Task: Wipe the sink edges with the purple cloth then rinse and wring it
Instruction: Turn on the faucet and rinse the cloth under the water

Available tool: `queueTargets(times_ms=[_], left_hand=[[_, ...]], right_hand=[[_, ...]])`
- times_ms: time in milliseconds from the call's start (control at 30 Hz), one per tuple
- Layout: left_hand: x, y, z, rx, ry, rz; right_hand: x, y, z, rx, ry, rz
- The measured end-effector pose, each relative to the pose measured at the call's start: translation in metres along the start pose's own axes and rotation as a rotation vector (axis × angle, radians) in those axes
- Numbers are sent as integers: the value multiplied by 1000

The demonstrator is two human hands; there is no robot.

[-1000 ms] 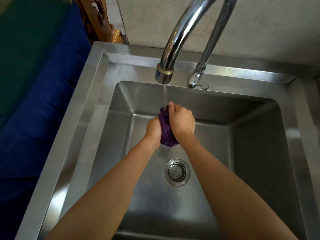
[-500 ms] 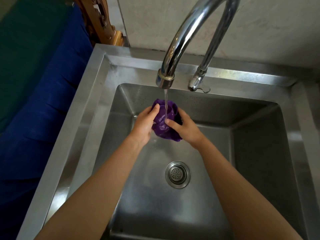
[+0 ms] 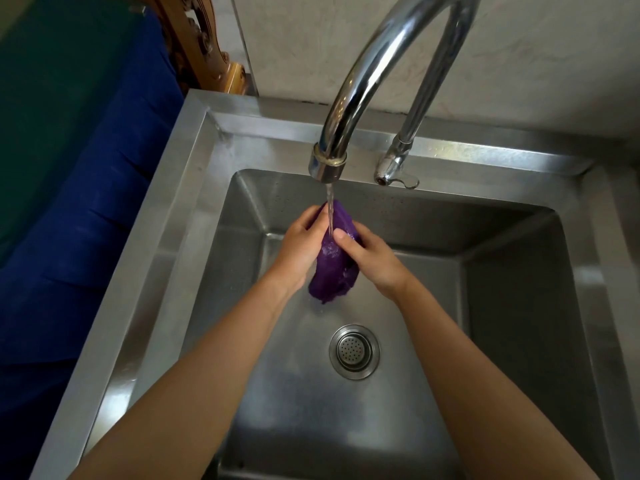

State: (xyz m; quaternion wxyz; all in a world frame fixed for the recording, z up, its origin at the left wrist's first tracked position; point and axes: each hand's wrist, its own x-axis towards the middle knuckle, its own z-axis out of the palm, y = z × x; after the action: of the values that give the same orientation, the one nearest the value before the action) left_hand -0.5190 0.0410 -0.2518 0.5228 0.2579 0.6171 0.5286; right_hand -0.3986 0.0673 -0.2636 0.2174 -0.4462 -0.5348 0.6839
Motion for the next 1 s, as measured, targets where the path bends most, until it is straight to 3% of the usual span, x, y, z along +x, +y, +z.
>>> queueTargets(times_ms=[100,233,300,467,600,733,900,1000], left_hand=[[2,0,-8,145,9,54],[3,-3,-16,345,-15,65],[6,-2,-21,397,-47,57],[5,-8,-39,481,-399,31],[6,-14,-46,281,-323,14],[4,-15,-37,74,-185,-8],[0,-14,-14,-179,20,-169],[-6,-11,0,-275,-46,-231]], right_hand=[[3,-4,-9,-44,153,-67],[4,-9,-10,-240,224,-207],[3,-14,-7,-137,241,-216],[2,-25,-5,150,342,-148],[5,-29,-8,201,368,-39],[5,-28,-12,-141,189,63],[-7,-34,15,-359,293,-145],[-17,-33,51,-572,327,-264]])
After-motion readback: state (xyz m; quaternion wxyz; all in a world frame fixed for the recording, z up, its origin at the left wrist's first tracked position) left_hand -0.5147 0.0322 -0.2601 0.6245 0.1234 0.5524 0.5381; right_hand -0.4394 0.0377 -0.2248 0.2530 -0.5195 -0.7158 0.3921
